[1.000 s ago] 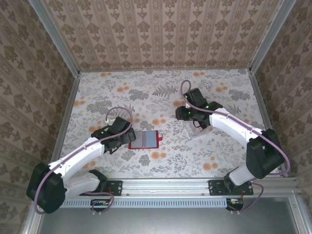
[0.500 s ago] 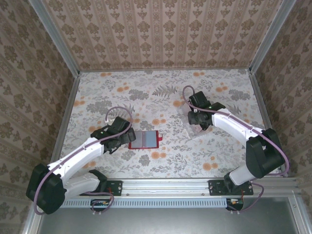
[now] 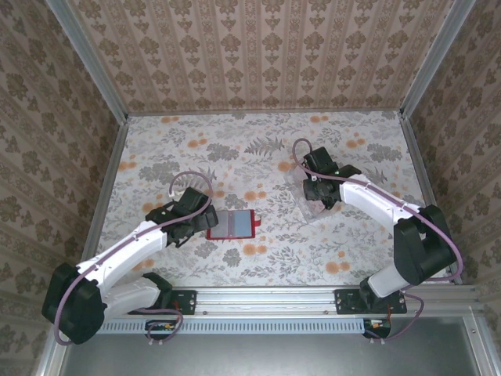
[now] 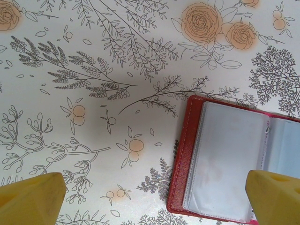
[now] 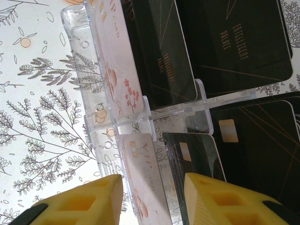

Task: Put the credit cards into the card holder

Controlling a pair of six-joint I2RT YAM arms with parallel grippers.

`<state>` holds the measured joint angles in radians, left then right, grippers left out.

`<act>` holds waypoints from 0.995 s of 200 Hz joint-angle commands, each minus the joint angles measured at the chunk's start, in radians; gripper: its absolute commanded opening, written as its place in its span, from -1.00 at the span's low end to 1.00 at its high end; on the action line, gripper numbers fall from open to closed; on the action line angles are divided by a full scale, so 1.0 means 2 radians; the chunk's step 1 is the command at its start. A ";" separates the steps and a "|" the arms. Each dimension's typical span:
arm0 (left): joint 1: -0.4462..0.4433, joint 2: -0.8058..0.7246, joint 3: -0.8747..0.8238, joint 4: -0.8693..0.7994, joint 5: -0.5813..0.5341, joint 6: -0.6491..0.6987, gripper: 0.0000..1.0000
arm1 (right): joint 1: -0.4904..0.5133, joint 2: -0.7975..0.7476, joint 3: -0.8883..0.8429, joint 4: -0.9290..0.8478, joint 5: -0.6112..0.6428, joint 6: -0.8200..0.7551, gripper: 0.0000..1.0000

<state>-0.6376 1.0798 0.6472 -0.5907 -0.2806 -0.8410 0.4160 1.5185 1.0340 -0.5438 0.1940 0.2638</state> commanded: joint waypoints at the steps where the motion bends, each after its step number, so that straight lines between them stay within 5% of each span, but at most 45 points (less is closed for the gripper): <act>1: 0.003 0.002 0.009 -0.002 0.003 0.006 1.00 | 0.003 0.013 -0.015 -0.014 -0.013 0.002 -0.20; 199: 0.003 0.011 0.013 0.004 0.009 0.006 1.00 | 0.027 0.019 -0.015 -0.032 0.021 0.004 -0.29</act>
<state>-0.6376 1.0916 0.6472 -0.5823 -0.2657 -0.8410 0.4694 1.5738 1.0187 -0.5602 0.2329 0.2646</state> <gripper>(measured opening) 0.997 0.367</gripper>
